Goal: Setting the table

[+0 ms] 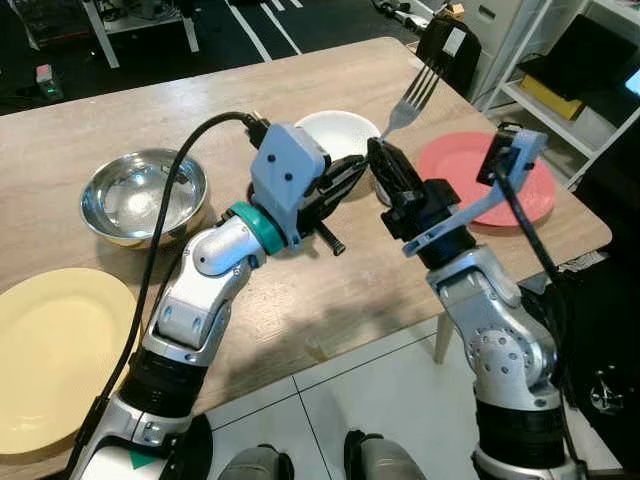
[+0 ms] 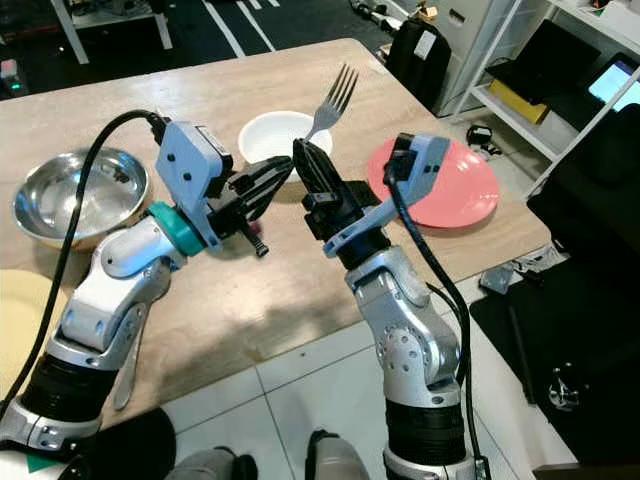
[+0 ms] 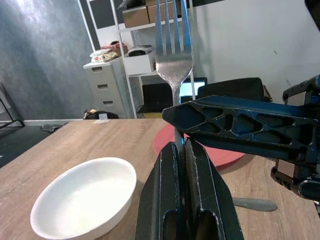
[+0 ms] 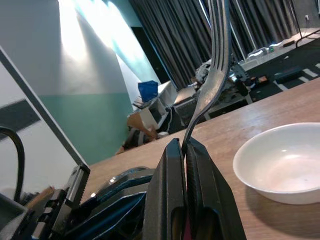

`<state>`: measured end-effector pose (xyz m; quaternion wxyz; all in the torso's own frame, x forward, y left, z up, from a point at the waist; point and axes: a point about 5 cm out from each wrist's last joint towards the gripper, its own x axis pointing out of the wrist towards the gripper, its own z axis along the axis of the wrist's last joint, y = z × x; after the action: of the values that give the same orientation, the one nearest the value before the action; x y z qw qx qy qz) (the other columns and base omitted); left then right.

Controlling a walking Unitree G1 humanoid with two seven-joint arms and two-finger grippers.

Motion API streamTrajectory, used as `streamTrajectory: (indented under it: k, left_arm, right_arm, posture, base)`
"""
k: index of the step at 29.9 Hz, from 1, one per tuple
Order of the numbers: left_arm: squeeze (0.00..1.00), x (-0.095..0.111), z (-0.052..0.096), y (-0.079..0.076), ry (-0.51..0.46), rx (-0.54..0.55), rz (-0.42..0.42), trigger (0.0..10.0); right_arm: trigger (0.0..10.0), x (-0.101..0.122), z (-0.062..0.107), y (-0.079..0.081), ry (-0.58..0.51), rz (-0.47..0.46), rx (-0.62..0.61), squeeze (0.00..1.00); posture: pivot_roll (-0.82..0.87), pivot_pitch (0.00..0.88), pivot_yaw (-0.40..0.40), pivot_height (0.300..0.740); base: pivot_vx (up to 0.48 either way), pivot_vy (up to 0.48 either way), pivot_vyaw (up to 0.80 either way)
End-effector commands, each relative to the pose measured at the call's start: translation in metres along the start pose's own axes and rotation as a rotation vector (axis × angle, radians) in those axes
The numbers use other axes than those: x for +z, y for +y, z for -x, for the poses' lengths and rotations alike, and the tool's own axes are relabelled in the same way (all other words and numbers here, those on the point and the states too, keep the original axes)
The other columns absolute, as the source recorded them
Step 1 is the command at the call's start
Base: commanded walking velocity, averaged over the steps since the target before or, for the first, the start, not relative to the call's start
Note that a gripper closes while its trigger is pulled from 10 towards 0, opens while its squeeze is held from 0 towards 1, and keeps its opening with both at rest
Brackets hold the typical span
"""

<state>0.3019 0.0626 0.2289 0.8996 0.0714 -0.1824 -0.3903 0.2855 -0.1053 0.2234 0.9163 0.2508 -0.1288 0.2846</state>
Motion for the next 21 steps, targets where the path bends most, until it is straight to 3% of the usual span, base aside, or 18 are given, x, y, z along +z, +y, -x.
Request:
streamTrajectory:
  k: [1, 13, 14, 19, 20, 21]
  left_arm:
    - [0.00, 0.008, -0.002, 0.002, -0.044, 0.016, -0.023, 10.0]
    - [0.00, 0.002, -0.002, -0.001, -0.009, 0.032, -0.037, 10.0]
    - [1.00, 0.001, -0.001, -0.001, -0.007, 0.032, -0.012, 10.0]
    - [1.00, 0.000, 0.000, -0.001, -0.010, 0.040, 0.015, 10.0]
    - [0.93, 0.002, 0.001, 0.002, -0.012, 0.064, 0.015, 10.0]
    - [0.93, 0.004, 0.003, 0.004, -0.014, 0.081, 0.015, 10.0]
  right_arm:
    - [0.0, -0.008, 0.002, -0.006, 0.046, 0.018, -0.026, 0.00]
    - [0.0, -0.008, 0.000, -0.008, 0.052, 0.033, -0.032, 0.00]
    - [0.0, -0.006, 0.000, -0.010, 0.043, 0.030, -0.043, 0.00]
    - [0.0, -0.004, -0.001, -0.013, 0.026, 0.021, -0.061, 0.00]
    - [0.0, -0.004, -0.001, -0.015, 0.017, 0.019, -0.078, 0.00]
    - [0.0, -0.003, -0.001, -0.016, 0.011, 0.018, -0.090, 0.00]
  posture:
    - [0.00, 0.012, 0.045, 0.740]
    - [0.01, 0.024, 0.041, 0.740]
    - [0.01, 0.024, 0.041, 0.740]
    - [0.01, 0.028, 0.041, 0.740]
    - [0.01, 0.032, 0.045, 0.740]
    - [0.01, 0.032, 0.045, 0.740]
  base:
    - [0.000, 0.000, 0.00]
    - [0.000, 0.000, 0.00]
    - [0.000, 0.000, 0.00]
    - [0.000, 0.000, 0.00]
    - [0.000, 0.000, 0.00]
    - [0.000, 0.000, 0.00]
